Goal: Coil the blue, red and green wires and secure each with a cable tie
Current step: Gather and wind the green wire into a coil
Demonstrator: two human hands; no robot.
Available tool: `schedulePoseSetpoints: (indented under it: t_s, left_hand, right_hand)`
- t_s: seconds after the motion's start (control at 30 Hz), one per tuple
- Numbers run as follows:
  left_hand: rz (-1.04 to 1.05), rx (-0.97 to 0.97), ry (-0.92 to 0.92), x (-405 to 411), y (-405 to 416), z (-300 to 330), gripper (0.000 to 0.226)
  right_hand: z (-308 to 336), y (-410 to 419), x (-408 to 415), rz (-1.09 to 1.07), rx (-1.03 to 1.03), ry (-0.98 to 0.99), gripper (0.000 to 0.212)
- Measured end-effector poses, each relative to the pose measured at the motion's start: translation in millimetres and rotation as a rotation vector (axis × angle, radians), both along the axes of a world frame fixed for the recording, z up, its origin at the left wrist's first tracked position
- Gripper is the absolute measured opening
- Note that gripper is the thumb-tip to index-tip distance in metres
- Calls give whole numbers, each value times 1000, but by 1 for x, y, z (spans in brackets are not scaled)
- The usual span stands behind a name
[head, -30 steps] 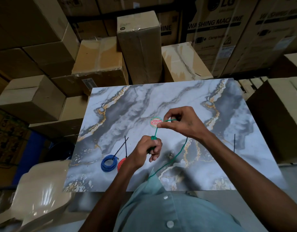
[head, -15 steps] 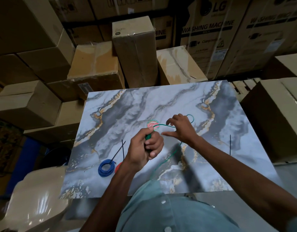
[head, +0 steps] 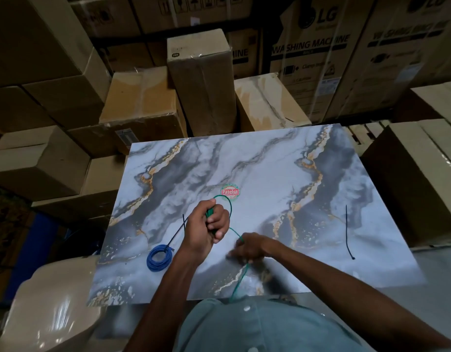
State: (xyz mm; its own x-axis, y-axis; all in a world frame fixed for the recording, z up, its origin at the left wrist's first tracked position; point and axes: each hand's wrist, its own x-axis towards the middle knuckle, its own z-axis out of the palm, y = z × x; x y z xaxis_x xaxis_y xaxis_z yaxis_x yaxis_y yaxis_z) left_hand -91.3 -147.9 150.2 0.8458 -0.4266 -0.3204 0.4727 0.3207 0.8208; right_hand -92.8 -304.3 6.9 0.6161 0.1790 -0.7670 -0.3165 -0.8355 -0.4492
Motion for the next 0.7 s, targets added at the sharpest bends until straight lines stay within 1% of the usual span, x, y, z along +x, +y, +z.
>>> schedulePoseSetpoints:
  t_s: [0.07,0.13,0.17,0.23,0.27,0.33,0.37,0.4,0.47,0.53,0.6,0.7]
  left_hand:
    - [10,16,-6,0,1,0,43]
    - [21,21,-3,-1,3,0,44]
    - [24,20,-5,-1,4,0,44]
    - [27,27,-5,-2,5,-1,44]
    - [26,32,-4,-2,5,-1,44]
    - [23,40,-6,-4,5,0,44]
    - [23,47,-10,-4,4,0,45]
    - [24,53,-11,-4,4,-1,45]
    - [28,50,-8,-4,3,-1,46]
    - [29,44,-7,-3,3,-1,46]
    - [30,51,-15,-3,4,-2,45]
    - [39,57,-25,-4,4,-4,44]
  right_hand:
    - [-7,2,-4,-79,188,174,33]
    - [-9,1,-3,-189,367,231,36]
    - [-3,1,0,-279,424,205,31]
    - [7,-1,8,-533,552,68,7]
    - [14,-3,14,-692,622,-8,6]
    - [28,-7,29,-928,739,-175,12]
    - [33,-10,37,-1010,789,-244,16]
    - [39,-11,43,-1085,846,-269,19]
    - [48,-14,51,-1066,883,-269,21]
    - [50,-21,55,-915,844,-264,22]
    - [46,-29,56,-813,800,-255,22]
    - [39,-37,53,-807,758,-224,26]
